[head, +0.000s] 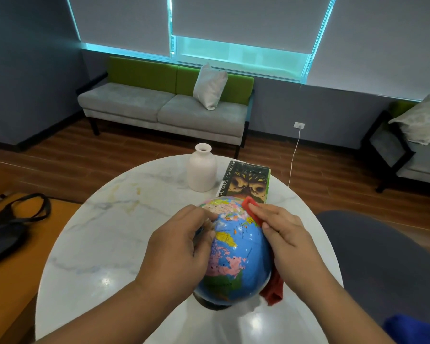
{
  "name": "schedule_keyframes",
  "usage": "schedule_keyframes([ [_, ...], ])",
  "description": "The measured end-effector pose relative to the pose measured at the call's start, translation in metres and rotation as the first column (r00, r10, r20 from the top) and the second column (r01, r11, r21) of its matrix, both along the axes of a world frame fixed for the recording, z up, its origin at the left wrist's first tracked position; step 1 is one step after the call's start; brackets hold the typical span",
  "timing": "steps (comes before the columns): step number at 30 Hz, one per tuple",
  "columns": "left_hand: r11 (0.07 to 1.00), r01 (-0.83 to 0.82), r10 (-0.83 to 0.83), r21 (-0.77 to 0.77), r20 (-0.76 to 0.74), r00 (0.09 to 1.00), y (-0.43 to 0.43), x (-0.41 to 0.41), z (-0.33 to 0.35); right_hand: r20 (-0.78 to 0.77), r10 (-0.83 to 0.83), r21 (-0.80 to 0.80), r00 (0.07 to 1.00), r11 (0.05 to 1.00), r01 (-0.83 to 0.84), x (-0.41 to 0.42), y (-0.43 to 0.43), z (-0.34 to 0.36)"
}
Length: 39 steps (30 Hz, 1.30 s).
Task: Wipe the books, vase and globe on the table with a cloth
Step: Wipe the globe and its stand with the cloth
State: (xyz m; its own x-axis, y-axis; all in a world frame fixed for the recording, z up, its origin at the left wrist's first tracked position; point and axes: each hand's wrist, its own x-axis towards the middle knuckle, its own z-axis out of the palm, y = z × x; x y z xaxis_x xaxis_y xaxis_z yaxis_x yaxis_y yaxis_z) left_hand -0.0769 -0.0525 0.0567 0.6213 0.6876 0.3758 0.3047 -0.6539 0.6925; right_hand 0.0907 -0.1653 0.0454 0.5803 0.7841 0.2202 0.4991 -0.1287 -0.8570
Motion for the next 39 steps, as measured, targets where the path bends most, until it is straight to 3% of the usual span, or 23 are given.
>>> schedule_keyframes([
  [5,1.000,0.009,-0.009,0.005,-0.007,1.000,-0.002,0.000,-0.002,-0.074,-0.082,-0.053,0.994,0.995,0.079,0.008,0.014,0.010],
  [10,1.000,0.004,-0.004,0.010,-0.005,1.000,0.000,-0.001,-0.002,0.092,0.042,-0.052,0.995,0.998,-0.038,-0.010,0.017,0.016],
  [14,0.999,0.011,-0.010,0.034,-0.024,1.000,-0.001,-0.001,-0.003,-0.035,-0.045,-0.109,0.998,0.993,0.041,0.014,0.027,0.015],
  [20,1.000,0.008,-0.008,0.023,-0.012,1.000,0.000,-0.002,-0.003,0.144,0.070,-0.106,0.987,0.993,-0.055,-0.002,0.022,0.017],
  [24,0.999,0.023,-0.023,0.028,-0.012,1.000,-0.002,-0.002,-0.003,0.012,0.036,-0.103,0.999,0.994,-0.035,0.013,0.024,0.020],
  [26,0.999,0.022,-0.021,0.030,-0.018,1.000,-0.003,-0.002,-0.003,0.070,0.021,-0.138,0.997,0.990,-0.011,0.013,0.027,0.017],
  [29,1.000,0.022,-0.021,0.020,-0.021,1.000,-0.001,-0.002,-0.002,0.173,0.131,-0.158,0.976,0.982,-0.103,0.005,0.025,0.021],
  [31,0.999,0.027,-0.027,0.029,-0.023,0.999,-0.001,-0.002,-0.001,0.155,0.189,-0.181,0.970,0.970,-0.160,0.007,0.025,0.031],
  [35,0.999,0.024,-0.024,0.042,-0.010,1.000,-0.002,-0.001,-0.001,0.141,0.147,-0.215,0.979,0.970,-0.114,0.020,0.038,0.031],
  [39,1.000,0.012,-0.012,0.026,-0.020,1.000,-0.002,-0.002,0.001,0.300,0.285,-0.284,0.911,0.938,-0.200,0.011,0.040,0.035],
])
